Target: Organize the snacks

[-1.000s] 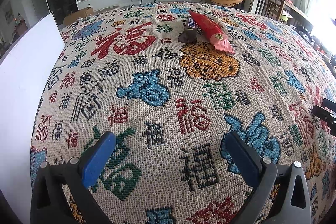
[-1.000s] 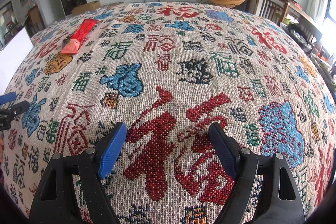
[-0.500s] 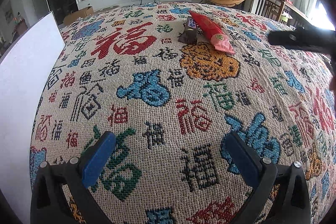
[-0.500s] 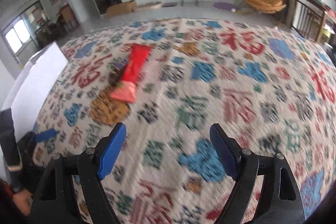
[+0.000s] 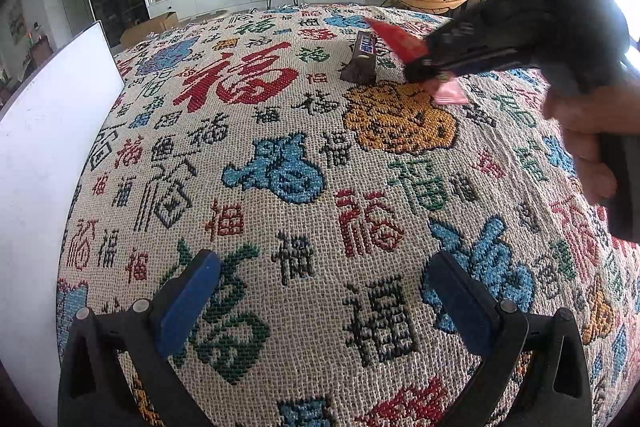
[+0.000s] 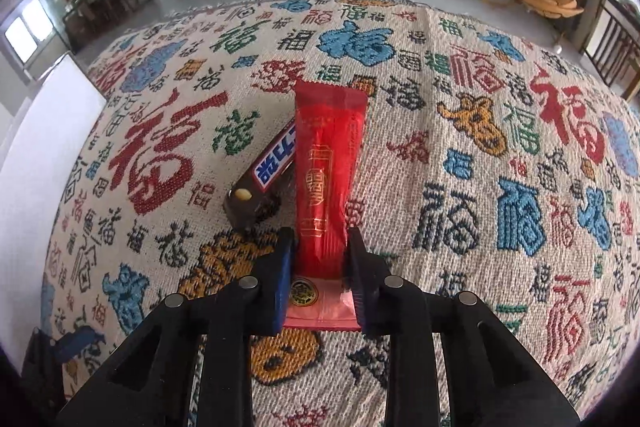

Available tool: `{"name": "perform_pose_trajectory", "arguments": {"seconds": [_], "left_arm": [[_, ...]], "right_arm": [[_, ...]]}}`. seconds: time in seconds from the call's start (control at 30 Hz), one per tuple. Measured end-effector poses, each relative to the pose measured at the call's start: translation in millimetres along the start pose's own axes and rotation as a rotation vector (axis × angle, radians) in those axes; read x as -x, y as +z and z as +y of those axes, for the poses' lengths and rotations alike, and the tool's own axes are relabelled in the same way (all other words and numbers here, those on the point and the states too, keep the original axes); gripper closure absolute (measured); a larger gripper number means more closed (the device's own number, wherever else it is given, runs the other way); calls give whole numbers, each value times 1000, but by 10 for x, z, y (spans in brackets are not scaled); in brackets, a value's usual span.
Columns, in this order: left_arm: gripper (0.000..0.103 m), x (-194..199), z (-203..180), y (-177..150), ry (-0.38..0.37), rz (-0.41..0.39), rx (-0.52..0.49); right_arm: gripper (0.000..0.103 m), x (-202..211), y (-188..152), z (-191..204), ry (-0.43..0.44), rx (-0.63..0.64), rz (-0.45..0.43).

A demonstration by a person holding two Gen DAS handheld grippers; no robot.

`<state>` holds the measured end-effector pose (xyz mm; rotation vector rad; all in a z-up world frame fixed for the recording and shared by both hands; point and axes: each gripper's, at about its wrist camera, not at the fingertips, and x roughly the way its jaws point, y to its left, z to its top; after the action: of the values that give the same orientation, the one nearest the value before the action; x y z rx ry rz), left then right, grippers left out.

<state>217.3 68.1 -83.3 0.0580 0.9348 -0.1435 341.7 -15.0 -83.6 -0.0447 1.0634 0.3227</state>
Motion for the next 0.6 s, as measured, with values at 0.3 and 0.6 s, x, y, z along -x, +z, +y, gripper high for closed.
{"name": "perform_pose_trajectory", "arguments": {"seconds": [0.3, 0.6], "left_arm": [[0, 0, 13, 2, -1, 0, 1], [0, 0, 10, 1, 1, 1, 0]], "right_arm": [[77, 757, -843, -431, -59, 78, -88], [50, 977, -1725, -784, -152, 13, -188]]}}
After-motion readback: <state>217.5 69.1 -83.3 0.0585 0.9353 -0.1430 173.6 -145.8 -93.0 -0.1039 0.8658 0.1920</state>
